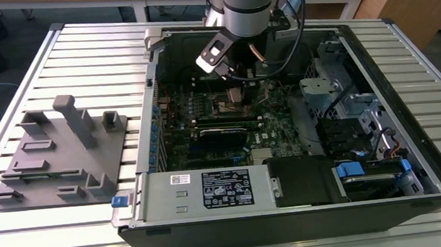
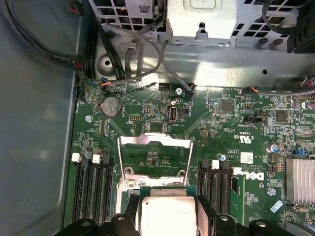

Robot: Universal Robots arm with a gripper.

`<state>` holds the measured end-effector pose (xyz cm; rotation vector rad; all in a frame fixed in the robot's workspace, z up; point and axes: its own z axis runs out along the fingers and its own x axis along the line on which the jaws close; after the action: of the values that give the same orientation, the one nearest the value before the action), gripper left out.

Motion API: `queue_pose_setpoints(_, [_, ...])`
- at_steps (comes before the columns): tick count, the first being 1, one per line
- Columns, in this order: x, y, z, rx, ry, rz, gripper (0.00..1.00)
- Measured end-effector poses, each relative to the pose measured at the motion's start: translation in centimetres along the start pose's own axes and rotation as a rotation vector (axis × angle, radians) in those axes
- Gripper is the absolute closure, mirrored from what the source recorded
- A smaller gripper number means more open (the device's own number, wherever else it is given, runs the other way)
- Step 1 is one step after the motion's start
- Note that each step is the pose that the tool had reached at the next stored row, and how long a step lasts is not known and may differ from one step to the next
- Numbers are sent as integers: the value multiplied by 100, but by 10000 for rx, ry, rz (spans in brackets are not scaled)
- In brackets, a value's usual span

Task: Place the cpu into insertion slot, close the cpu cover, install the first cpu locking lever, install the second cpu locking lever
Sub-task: 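Place the cpu into insertion slot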

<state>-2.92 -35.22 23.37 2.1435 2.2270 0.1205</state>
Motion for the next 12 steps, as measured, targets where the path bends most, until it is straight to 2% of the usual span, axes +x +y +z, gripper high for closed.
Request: queue_pose_setpoints(12, [2, -27, 6, 0, 0, 7, 46])
